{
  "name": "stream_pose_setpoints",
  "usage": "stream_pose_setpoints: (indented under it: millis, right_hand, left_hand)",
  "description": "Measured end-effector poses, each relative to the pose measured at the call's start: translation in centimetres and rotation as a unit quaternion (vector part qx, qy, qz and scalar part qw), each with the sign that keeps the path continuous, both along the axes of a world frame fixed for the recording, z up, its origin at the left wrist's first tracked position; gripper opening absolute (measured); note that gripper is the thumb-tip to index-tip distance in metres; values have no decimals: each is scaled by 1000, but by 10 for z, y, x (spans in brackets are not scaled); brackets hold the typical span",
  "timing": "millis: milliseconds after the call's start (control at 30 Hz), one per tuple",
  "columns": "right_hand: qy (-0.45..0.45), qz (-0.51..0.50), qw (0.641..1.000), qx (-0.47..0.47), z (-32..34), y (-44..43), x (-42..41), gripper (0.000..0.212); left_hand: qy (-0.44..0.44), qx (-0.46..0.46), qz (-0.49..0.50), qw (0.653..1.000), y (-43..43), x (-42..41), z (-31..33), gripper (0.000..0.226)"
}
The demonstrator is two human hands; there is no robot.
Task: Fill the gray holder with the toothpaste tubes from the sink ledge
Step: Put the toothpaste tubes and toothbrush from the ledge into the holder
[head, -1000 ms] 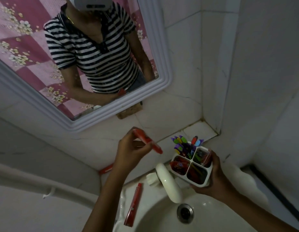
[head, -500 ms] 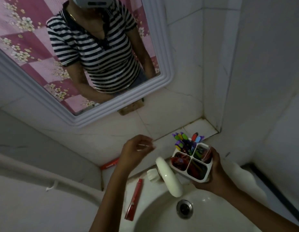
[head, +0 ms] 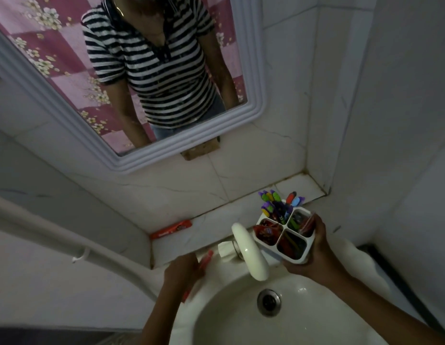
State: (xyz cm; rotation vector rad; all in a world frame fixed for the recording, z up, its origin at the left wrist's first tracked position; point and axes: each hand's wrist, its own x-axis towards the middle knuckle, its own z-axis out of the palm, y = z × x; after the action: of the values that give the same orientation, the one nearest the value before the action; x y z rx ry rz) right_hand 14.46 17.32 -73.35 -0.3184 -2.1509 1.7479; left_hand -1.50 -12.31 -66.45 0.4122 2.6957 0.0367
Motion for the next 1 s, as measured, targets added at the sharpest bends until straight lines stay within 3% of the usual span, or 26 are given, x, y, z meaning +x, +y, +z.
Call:
stream_pose_setpoints:
  millis: [133,233,367,567,667,767,900,1000]
  right_hand:
    - [-8,1,1000,10,0,0,1,133]
    - [-7,-8,999,36,-7,1,0,137]
    - [-15,-5,999,28,-5,2,1,139]
    - [-19,-6,998,67,-11,3,-5,144]
    - [-18,-4,997,75,-12,3,-5,140]
    - [-19,-1,999,47,-12,4,-4,137]
    - [-4,1,1000,26,-19,4,-2,139]
    - [-9,7,1000,5,-20,4,-1,142]
  left_hand:
    - [50,170,-5,984,26,-19,72,22]
    - [44,233,-99,966,63,-13,149,23]
    - [-2,116,-232,966,119,14,205,33]
    - [24,-58,-367,928,185,45,175,28]
    - [22,-70,-358,931,197,52,155,27]
    - [22,24,-332,943,188,42,160,23]
    - [2,236,-173,956,137,0,164,26]
    - [98,215,-47,971,75,-48,132,24]
